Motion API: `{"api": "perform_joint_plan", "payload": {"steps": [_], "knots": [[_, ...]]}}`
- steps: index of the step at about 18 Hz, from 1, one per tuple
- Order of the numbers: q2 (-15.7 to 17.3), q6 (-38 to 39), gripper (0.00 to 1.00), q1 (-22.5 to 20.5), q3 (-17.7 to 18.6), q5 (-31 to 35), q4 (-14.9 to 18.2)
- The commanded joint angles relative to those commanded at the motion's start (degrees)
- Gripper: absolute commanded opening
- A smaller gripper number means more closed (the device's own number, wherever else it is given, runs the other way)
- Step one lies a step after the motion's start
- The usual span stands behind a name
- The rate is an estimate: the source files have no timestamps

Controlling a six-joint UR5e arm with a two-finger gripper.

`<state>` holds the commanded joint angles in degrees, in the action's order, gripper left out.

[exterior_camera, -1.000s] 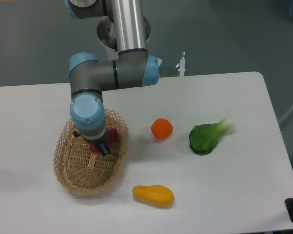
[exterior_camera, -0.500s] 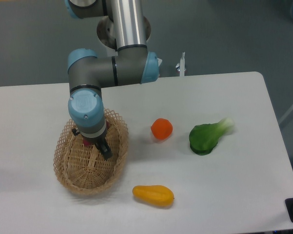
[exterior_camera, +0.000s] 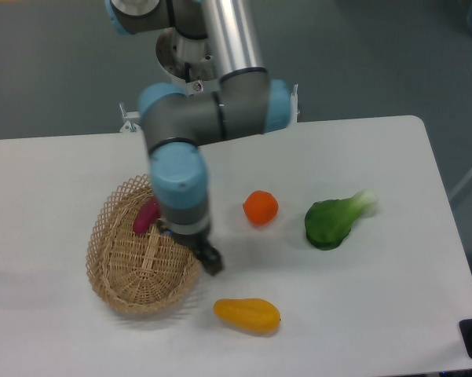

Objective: Place the sweet potato in the basket

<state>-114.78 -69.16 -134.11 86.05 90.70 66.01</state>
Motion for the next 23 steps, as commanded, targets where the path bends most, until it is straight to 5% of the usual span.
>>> {"api": "perform_joint_plan", "payload": {"steps": [9,23], "knots": [[-1.6,-9.5,1.0,-9.1,-3.1,-0.1,0.2],[-4.3,-17.7,1.0,-15.8,-6.6,0.0,0.1]]}}
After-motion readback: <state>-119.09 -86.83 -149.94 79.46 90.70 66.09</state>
